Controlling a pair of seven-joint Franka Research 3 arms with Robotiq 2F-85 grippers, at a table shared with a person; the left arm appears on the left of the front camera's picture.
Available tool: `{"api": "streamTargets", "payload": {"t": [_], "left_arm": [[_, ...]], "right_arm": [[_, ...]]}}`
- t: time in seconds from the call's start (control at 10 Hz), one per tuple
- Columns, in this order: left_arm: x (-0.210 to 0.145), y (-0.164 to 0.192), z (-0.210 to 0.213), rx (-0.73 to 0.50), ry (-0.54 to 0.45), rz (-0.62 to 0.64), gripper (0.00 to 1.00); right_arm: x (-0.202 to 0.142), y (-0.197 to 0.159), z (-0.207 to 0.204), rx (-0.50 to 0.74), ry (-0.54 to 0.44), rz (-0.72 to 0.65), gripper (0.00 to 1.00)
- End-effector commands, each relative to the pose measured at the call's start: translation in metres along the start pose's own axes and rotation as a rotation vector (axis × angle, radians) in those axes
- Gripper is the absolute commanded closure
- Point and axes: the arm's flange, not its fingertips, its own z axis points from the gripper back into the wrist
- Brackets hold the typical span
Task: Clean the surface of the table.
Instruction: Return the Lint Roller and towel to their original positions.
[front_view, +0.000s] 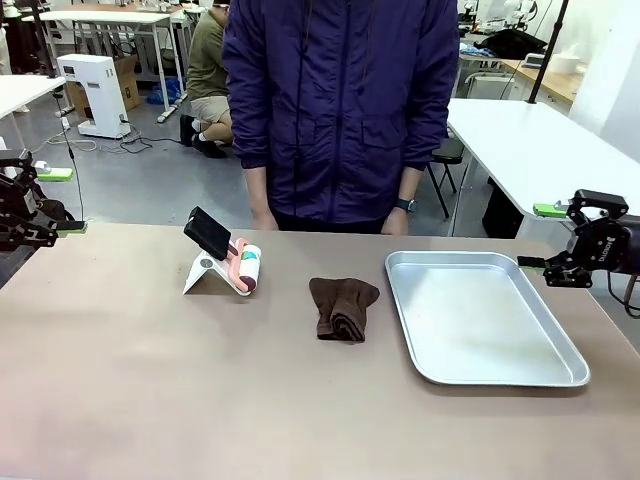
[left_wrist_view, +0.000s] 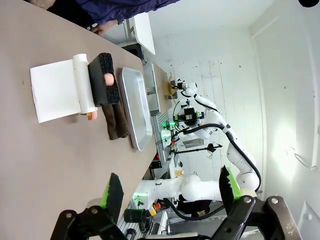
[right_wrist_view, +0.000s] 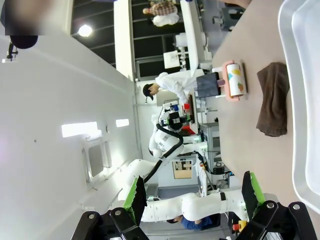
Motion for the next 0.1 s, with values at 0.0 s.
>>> {"api": "streamTargets", "payload": {"t": [0.0], "left_arm": [[-0.0049,-0.0037,-0.0001,-0.003,-0.003,-0.005,0.0]], "right_arm": [[-0.0026,0.0031,0.0022,-0.001,0.007,0.009,0.0]]}}
